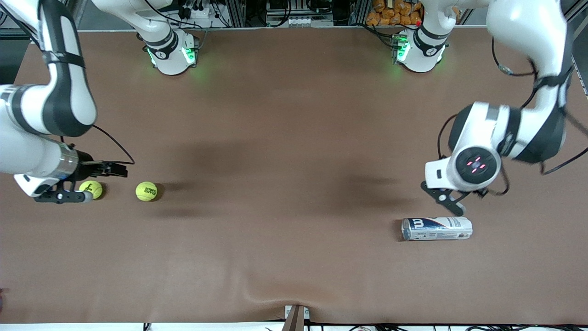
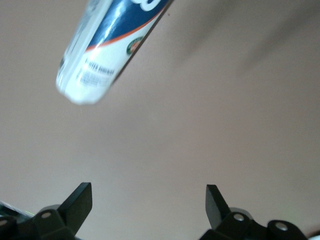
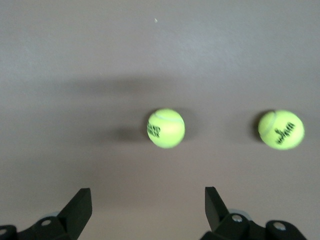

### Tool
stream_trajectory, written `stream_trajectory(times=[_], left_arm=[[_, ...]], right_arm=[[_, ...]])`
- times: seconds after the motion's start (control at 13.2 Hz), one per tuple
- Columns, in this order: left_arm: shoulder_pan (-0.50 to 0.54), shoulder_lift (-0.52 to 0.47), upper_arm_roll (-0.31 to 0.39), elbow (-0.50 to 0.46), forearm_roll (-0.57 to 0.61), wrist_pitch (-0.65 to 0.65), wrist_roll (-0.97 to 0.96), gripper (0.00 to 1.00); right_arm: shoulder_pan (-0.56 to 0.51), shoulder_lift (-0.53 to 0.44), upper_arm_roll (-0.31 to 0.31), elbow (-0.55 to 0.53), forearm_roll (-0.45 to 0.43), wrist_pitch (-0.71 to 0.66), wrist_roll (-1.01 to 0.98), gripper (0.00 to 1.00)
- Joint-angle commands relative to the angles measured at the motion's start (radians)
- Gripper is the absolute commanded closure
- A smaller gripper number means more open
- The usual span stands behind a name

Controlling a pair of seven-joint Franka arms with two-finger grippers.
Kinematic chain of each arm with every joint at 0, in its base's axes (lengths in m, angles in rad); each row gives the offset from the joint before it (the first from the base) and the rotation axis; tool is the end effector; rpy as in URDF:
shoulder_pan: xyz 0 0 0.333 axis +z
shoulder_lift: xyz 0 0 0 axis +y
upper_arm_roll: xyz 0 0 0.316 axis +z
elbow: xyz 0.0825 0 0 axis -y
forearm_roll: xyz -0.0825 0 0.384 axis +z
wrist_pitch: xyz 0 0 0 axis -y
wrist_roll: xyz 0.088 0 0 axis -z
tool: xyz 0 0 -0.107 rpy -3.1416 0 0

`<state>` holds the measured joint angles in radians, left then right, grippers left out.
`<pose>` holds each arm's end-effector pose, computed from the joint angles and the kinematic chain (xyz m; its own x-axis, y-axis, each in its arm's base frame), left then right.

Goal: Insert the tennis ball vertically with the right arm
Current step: 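Grasp the tennis ball with the right gripper while the left grasps the can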

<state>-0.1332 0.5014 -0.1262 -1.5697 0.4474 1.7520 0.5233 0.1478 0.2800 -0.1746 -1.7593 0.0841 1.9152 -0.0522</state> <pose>0.6450 -0.1204 0.3370 0.5600 -0.7018 -0.4403 -0.8116 -0.5715 -0.1212 0.6205 -0.0033 0.3994 0.9930 -0.0020 -0.1178 -0.0059 -0.9994 -0.0334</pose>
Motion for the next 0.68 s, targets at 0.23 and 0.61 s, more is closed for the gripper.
stream_trajectory(times=[0.23, 0.61], left_arm=[[0.007, 0.193, -0.001, 0.036, 0.221, 0.198, 0.262, 0.00], [-0.005, 0.226, -0.001, 0.036, 0.368, 0.243, 0.312, 0.00]], right_arm=[[0.059, 0.047, -0.005, -0.129, 0.016, 0.255, -0.092, 0.00], [0.043, 0.070, -0.006, -0.132, 0.014, 0.255, -0.097, 0.00]])
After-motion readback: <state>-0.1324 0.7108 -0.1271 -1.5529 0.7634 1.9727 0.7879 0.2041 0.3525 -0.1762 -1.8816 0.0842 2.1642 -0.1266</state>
